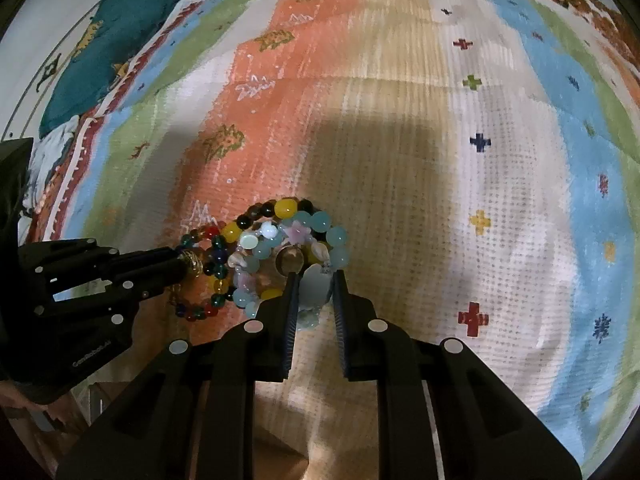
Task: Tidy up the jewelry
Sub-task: 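Grasp the multicolored bead bracelet with the left tool while the right tool grasps the white charm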
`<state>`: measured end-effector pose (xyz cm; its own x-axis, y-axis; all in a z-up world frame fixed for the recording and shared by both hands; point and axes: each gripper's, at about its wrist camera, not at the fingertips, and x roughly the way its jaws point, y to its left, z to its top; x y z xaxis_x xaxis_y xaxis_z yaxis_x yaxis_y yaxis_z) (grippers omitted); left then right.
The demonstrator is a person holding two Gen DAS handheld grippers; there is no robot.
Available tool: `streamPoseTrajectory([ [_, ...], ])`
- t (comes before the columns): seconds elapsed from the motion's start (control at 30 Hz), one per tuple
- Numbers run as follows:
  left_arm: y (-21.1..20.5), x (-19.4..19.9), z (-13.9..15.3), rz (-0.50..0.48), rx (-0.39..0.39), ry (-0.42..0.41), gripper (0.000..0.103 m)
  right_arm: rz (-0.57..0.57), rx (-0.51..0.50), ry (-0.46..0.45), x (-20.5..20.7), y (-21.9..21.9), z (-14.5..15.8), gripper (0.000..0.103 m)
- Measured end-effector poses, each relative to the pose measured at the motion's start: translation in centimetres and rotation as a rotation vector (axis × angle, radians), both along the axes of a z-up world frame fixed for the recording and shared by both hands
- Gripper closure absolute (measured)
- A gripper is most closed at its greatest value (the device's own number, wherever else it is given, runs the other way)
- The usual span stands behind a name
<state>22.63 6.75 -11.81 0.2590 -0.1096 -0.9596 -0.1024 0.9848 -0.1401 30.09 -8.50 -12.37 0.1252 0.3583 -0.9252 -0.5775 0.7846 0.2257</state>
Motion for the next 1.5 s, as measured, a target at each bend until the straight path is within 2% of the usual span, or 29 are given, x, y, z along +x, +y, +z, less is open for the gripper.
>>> streamPoseTrajectory([
  [0.03, 0.1, 0.0, 0.2, 0.003, -0.004, -0.004, 0.103, 0.003, -0.001, -0.005, 0.0, 0.0, 0.1, 0.085],
  [0.2, 0.5, -0.3, 1.0, 0.014, -0.023, -0.025, 0.103, 0.012, -0.006, -0.016, -0.2, 0.2, 0.3, 0.085],
  [0.57, 0.7, -0.3, 0.8, 0.035, -0.032, 0.002, 0.102, 0.02, -0.007, -0.028, -0.6, 0.2, 0.6, 0.085],
  [0.67, 0.6, -0.2, 0.4, 0.033, -0.017, 0.019, 0.096, 0.021, -0.007, -0.028, -0.5, 0.2, 0.6, 0.085],
  [0.73, 0.5, 0.0, 0.2, 0.031, -0.008, 0.026, 0.072, 0.021, -0.007, -0.028, -0.5, 0.2, 0.6, 0.085],
  [0.8, 0.2, 0.0, 0.0, 0.019, -0.005, 0.029, 0.068, 0.02, -0.006, -0.027, -0.5, 0.2, 0.6, 0.085],
  [1.1, -1.3, 0.6, -0.9, -0.018, 0.063, 0.04, 0.068, 0.024, -0.009, -0.025, -0.6, 0.2, 0.5, 0.085],
  [1.23, -1.9, 0.8, -1.2, -0.038, 0.1, 0.039, 0.076, 0.026, -0.013, -0.023, -0.6, 0.2, 0.3, 0.085],
  [1.27, -2.0, 0.9, -1.2, -0.039, 0.1, 0.039, 0.079, 0.026, -0.014, -0.023, -0.7, 0.2, 0.2, 0.085],
  [1.3, -2.1, 1.0, -1.2, -0.04, 0.1, 0.039, 0.088, 0.026, -0.014, -0.023, -0.7, 0.2, 0.2, 0.085],
  [1.37, -2.5, 1.0, -1.4, -0.042, 0.097, 0.037, 0.092, 0.025, -0.015, -0.022, -0.6, 0.3, 0.2, 0.085],
  [1.5, -2.4, 0.7, -1.4, -0.039, 0.081, 0.035, 0.094, 0.025, -0.013, -0.023, -0.6, 0.3, 0.2, 0.085],
])
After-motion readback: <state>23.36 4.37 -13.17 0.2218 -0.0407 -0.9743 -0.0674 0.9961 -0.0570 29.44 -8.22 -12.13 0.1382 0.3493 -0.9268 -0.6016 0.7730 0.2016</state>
